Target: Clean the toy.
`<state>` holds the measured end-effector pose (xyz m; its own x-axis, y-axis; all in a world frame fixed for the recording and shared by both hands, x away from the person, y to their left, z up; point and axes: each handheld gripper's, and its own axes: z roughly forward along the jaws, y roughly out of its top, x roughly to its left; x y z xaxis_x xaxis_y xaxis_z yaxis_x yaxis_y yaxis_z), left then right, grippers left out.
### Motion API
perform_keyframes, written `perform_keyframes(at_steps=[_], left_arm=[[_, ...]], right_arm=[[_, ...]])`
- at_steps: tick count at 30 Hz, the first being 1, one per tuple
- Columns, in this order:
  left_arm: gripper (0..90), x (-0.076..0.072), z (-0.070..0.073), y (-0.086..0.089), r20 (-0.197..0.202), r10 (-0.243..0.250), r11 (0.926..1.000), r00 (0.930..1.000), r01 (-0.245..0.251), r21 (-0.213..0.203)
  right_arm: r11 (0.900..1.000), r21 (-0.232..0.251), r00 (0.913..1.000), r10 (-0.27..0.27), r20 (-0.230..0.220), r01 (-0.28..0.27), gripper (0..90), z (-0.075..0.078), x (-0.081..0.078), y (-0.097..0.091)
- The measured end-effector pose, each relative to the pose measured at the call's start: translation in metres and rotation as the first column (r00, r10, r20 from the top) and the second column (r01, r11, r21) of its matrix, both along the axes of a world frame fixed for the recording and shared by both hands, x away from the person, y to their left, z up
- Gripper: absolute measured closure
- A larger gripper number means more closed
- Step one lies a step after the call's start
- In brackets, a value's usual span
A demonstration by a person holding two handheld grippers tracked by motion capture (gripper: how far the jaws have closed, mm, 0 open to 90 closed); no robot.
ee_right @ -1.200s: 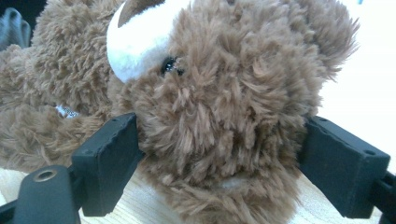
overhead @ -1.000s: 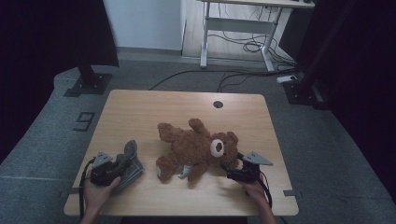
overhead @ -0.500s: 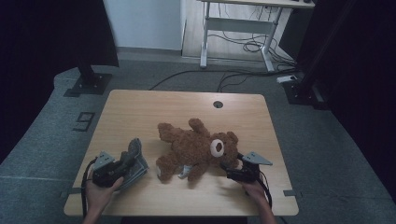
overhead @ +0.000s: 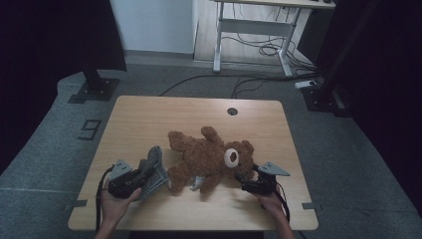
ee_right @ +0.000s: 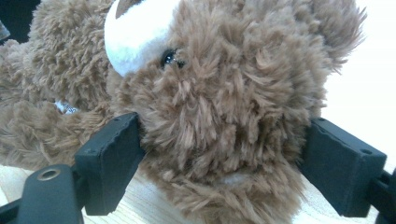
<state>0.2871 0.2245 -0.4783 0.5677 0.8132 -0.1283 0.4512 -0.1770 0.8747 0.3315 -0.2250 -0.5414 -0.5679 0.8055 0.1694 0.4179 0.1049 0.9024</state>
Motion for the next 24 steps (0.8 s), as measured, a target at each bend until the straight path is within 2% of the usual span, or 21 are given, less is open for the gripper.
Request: perform_keyframes(at_steps=[10, 14, 24], left_arm=[[75.8, 0.007, 0.015, -0.036, 0.027, -0.090, 0.9959, 0.9955, 0.090, 0.008], [75.8, 0.011, 0.017, -0.048, 0.026, -0.115, 0.9933, 0.9930, 0.115, 0.014], [75.7, 0.015, 0.018, -0.087, 0.019, -0.193, 0.9812, 0.9811, 0.193, 0.009]], right_arm=[[0.9999, -0.008, 1.0000, 0.006, -0.007, -0.006, 18.2, -0.001, -0.001, -0.001], [1.0000, -0.007, 1.0000, 0.006, -0.007, -0.006, 19.0, -0.001, -0.001, -0.001], [0.9997, -0.024, 0.9997, 0.008, -0.025, -0.009, 23.3, -0.004, 0.000, -0.001]])
